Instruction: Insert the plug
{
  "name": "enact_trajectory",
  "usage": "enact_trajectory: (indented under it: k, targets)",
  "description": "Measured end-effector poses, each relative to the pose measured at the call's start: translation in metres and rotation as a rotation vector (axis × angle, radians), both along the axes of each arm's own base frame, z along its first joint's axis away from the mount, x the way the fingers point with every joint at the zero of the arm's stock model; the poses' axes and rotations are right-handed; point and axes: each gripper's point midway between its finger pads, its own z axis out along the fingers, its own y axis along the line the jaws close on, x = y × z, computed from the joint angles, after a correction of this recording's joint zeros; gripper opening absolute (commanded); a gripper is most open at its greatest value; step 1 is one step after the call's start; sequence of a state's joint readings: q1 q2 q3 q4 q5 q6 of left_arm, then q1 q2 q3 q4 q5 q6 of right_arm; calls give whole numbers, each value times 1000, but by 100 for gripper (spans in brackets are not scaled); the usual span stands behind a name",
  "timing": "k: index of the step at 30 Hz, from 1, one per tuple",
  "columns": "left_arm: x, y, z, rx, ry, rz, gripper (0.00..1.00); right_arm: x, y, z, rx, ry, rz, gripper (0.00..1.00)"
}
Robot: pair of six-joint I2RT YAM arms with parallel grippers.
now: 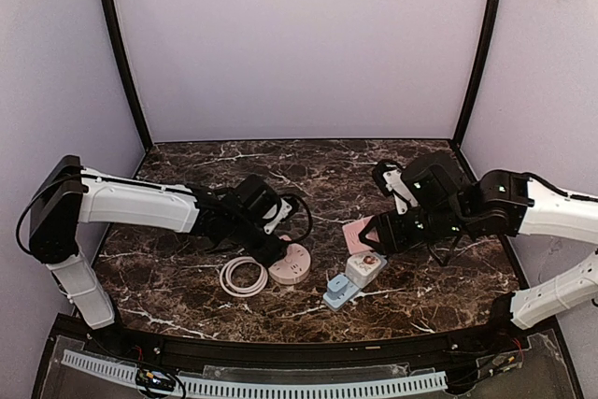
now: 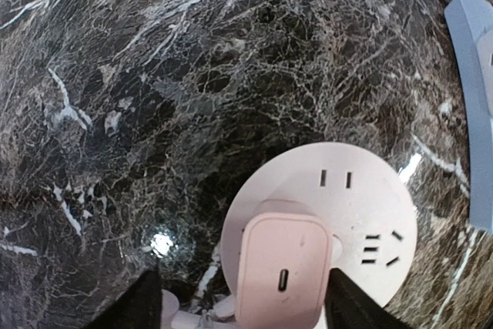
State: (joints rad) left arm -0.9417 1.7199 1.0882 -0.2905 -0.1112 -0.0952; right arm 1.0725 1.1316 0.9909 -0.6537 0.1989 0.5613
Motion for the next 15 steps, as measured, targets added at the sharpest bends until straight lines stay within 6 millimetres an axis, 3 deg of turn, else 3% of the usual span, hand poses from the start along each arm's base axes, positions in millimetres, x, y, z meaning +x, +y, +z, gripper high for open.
enact_trajectory:
  k: [5,11,15]
  targets:
    - [-4,8,12,-31,-28,0,90,2,6,0,-9,7,12,6]
    - [-3,15,79,-193,-174,19,98,2,17,2,-8,25,33,3]
    - [7,40,112,-264,-309,101,99,1,27,2,-5,46,62,2]
